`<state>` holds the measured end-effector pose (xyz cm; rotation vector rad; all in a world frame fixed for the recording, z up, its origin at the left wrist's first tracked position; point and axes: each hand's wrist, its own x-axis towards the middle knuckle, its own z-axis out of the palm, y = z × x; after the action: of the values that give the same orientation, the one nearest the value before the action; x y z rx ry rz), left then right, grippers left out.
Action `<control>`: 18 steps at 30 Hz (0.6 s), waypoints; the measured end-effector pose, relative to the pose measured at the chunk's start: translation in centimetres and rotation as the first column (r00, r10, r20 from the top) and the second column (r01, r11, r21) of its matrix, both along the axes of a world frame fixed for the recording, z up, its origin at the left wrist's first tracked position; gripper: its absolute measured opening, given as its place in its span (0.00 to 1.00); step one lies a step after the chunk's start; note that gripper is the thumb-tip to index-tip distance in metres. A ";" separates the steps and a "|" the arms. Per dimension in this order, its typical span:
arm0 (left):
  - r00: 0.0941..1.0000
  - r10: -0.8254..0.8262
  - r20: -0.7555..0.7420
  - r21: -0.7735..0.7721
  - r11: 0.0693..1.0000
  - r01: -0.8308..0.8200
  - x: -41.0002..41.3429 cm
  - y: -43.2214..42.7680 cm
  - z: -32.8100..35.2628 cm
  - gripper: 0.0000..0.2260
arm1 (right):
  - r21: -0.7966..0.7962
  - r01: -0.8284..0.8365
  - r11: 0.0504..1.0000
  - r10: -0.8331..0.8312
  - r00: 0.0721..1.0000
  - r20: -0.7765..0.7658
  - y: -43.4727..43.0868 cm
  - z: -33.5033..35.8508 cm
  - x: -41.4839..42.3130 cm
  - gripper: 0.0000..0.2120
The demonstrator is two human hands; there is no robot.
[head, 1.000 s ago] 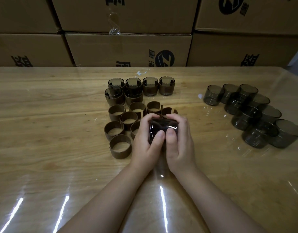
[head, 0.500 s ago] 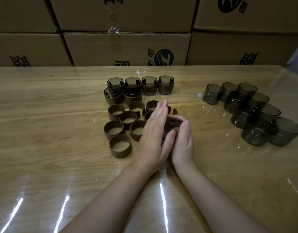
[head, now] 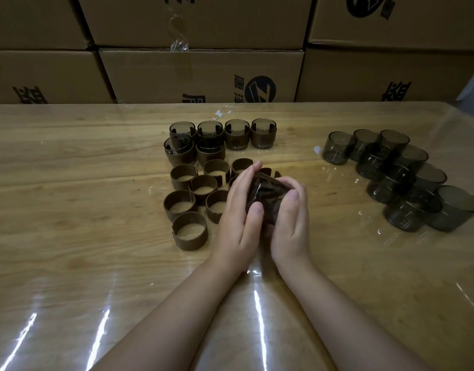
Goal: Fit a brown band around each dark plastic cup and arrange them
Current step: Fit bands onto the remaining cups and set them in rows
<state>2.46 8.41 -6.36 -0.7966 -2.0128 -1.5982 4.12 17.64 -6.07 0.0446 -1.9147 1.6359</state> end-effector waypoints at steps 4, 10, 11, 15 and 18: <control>0.998 0.005 0.063 0.026 1.000 -0.007 0.1 -0.2 -0.2 0.25 | 0.178 0.034 0.983 -0.021 0.997 -0.077 0.3 0.1 0.1 0.23; 0.955 -0.093 0.280 0.168 0.985 0.046 0.3 -0.7 0.4 0.32 | 0.411 0.057 0.910 0.001 0.990 -0.139 0.6 0.7 0.6 0.23; 0.955 -0.096 0.282 0.167 0.985 0.050 0.3 -0.7 0.4 0.31 | 0.428 0.074 0.901 -0.008 0.988 -0.152 0.7 0.7 0.5 0.23; 0.974 -0.042 0.223 0.095 0.995 0.021 0.4 -0.2 0.3 0.23 | 0.420 0.127 0.899 -0.081 0.989 -0.127 0.7 0.6 0.4 0.23; 0.992 0.014 0.123 0.044 0.999 -0.019 0.3 -0.1 0.5 0.23 | 0.341 0.131 0.931 -0.114 0.991 -0.069 0.2 0.2 0.2 0.24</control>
<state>2.81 8.28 -5.89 -0.6785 -2.0533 -1.7147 4.35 17.83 -5.90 0.1040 -2.1008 1.1923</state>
